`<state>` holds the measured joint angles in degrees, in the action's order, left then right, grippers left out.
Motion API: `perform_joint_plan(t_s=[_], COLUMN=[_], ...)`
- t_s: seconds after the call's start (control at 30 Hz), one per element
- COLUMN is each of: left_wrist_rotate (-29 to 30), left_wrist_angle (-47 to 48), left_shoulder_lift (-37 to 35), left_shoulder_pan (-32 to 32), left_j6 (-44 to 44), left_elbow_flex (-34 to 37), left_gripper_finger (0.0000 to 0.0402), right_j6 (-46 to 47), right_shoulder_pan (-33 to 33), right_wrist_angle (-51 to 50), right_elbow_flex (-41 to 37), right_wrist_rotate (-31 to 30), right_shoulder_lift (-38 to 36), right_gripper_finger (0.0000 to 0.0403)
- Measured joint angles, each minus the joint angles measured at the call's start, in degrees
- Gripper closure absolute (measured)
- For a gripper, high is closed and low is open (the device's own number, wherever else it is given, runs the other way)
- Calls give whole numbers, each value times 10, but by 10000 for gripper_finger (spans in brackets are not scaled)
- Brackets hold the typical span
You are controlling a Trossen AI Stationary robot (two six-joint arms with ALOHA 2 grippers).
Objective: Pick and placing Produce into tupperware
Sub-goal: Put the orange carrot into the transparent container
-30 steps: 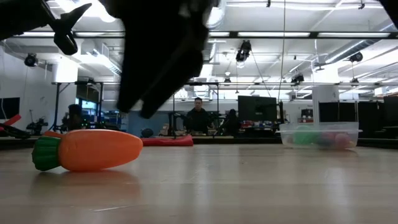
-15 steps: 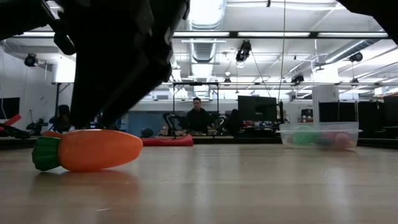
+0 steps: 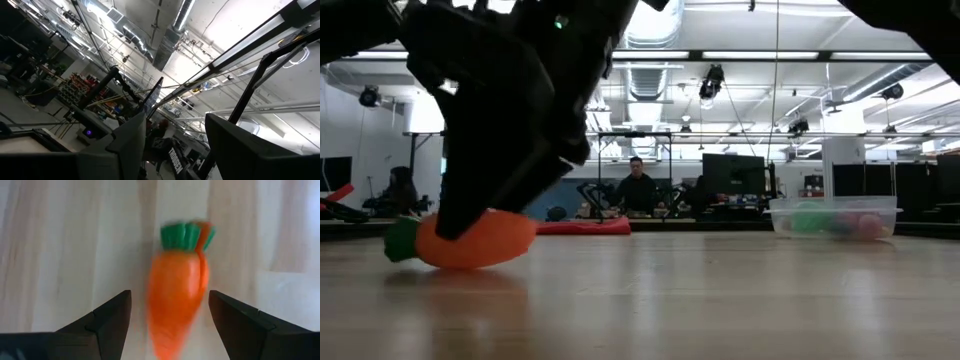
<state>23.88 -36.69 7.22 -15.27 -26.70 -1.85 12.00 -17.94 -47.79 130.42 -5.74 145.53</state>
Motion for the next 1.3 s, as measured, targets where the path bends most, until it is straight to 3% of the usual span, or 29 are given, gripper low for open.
perform_joint_plan(t_s=[0.8, 1.3], left_wrist_rotate=[0, 0], left_wrist_angle=[-1, 0], left_shoulder_lift=[1, 5], left_shoulder_pan=[0, 0], left_j6=[0, 1], left_elbow_flex=[0, 0], left_gripper_finger=[210, 210], right_j6=[45, 104], right_shoulder_pan=[2, 10], right_wrist_angle=[71, 69], right_elbow_flex=[-38, -51], right_wrist_rotate=[12, 8], right_shoulder_lift=[-2, -2], right_gripper_finger=[146, 231])
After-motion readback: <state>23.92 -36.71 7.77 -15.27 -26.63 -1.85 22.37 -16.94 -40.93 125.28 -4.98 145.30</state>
